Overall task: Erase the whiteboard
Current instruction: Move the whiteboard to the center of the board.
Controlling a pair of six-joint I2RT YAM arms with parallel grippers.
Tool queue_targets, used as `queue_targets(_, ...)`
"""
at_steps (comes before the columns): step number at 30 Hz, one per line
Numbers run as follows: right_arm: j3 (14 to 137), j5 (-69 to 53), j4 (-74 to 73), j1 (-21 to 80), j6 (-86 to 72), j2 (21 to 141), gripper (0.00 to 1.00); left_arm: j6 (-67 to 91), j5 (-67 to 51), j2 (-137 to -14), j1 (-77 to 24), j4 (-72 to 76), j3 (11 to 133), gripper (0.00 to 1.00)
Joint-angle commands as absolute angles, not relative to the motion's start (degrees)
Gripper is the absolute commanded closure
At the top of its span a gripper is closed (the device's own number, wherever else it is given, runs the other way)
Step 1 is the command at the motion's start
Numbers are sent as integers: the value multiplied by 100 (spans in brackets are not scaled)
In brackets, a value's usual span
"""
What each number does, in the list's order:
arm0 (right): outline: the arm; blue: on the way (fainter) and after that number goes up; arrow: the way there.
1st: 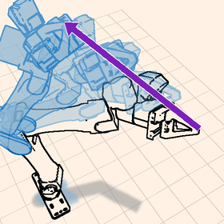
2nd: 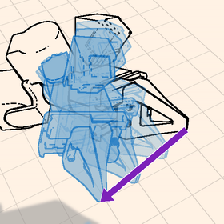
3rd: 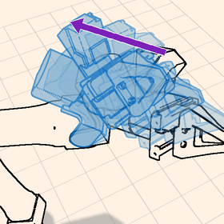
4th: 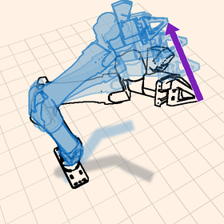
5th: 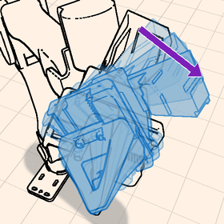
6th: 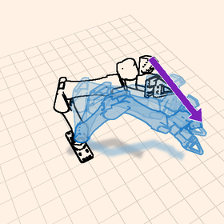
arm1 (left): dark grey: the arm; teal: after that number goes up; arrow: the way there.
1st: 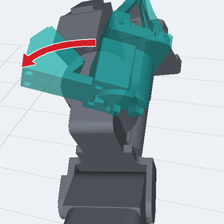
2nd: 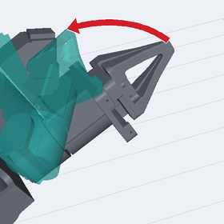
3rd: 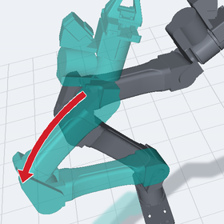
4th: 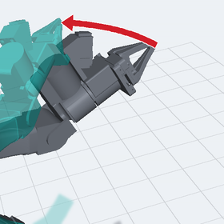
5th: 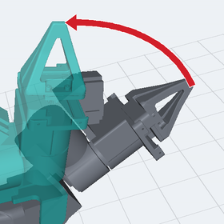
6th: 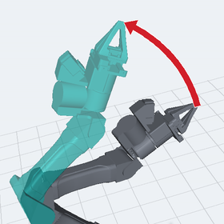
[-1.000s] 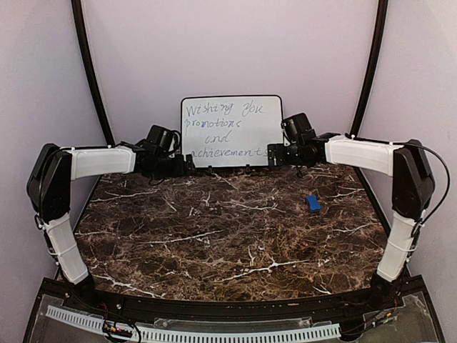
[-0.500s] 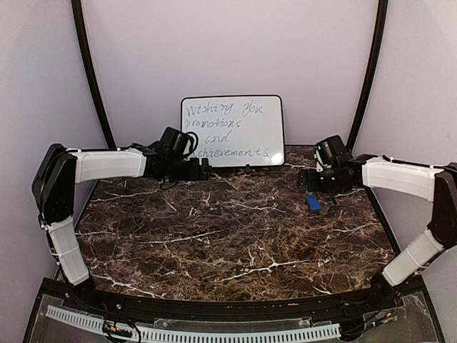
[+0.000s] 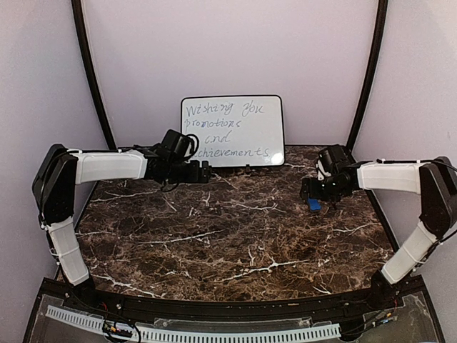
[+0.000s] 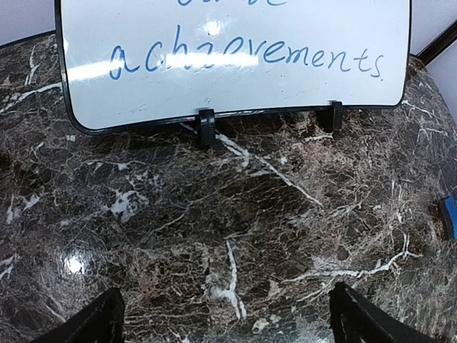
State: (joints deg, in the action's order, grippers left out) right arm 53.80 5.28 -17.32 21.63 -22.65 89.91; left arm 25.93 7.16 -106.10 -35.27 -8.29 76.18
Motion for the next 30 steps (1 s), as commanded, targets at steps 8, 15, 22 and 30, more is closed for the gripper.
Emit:
queue_targets(8, 5352, 1042, -1353, 2097, -2057, 9444, 21, 2519, 909, -10763, -3294, -869, 7962, 1)
queue_targets(15, 5503, 933, -1211, 2065, -2057, 9748, 34, 2299, 1084, -11566, -2971, -1010, 9018, 1)
queue_targets(22, 5666, 1019, -1255, 2066, -2024, 9665, 33, 2136, 1035, -12327, -2876, -1073, 9734, 1)
queue_targets(30, 5522, 943, -1230, 2069, -2065, 9512, 31, 2107, 828, -13079, -2878, -1249, 10377, 8)
